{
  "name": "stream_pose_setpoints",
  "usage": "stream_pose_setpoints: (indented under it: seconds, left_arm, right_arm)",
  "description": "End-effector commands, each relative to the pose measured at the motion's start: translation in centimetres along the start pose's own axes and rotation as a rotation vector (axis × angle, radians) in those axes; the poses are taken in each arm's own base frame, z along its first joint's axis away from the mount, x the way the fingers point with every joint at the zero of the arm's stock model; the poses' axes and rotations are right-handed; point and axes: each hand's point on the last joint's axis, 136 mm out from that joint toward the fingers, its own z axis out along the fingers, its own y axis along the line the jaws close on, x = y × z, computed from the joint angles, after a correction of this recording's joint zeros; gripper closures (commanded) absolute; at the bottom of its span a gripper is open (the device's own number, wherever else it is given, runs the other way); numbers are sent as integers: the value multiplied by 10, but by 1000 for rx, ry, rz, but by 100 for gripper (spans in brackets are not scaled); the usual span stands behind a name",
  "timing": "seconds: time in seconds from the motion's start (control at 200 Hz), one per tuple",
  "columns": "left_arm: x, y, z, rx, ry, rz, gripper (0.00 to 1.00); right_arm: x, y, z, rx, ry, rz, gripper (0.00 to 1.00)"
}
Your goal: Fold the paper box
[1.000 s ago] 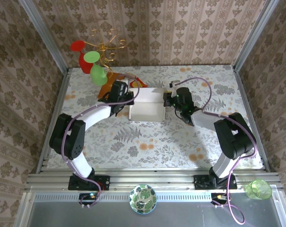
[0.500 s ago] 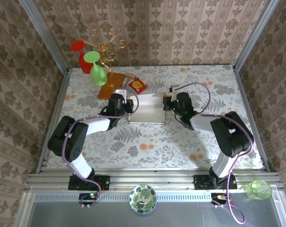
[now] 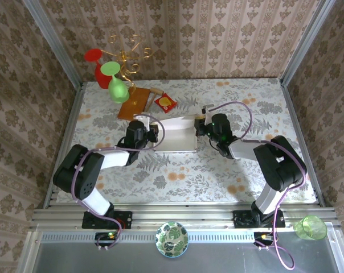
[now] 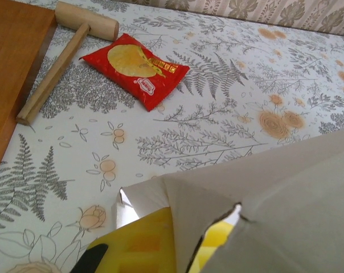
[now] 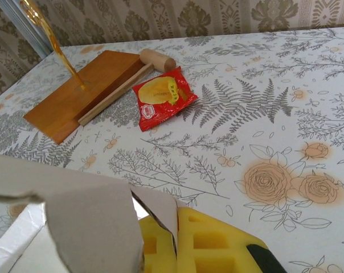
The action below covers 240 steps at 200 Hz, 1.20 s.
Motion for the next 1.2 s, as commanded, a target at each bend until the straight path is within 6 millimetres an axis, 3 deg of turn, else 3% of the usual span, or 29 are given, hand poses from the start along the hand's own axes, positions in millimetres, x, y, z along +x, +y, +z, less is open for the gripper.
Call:
stream_pose_setpoints:
  seconds: [0.0, 0.225, 0.36, 0.66, 0.87, 0.97, 1.015, 1.095, 1.195]
  left_arm:
    - [-24, -7, -7, 30, -118, 23, 100]
    - [-10, -10, -6, 21, -99, 65, 100]
    - [0, -9, -5, -1, -92, 71, 100]
    - [7, -9, -8, -31, -68, 97, 100]
    - [5, -10, -5, -26, -49, 117, 100]
    - [1, -10, -5, -15, -48, 115, 100]
    - [0, -11, -4, -8, -44, 120, 100]
    - [-2, -13, -3, 4, -40, 125, 100]
    - [-3, -15, -2, 15, -39, 125, 100]
  right_arm:
    - [13, -11, -5, 55, 33, 11, 96]
    - [22, -13, -11, 71, 81, 39, 91]
    - [23, -7, -13, 64, 114, 94, 83]
    - [20, 6, -25, 62, 162, 172, 77]
    - [-8, 21, -62, 48, 197, 245, 65]
    - [-40, 29, -90, 38, 162, 293, 61]
    - [-52, 27, -100, 56, 145, 347, 55]
    - [-70, 21, -109, 69, 125, 449, 53]
    - [-78, 1, -101, 115, 157, 603, 53]
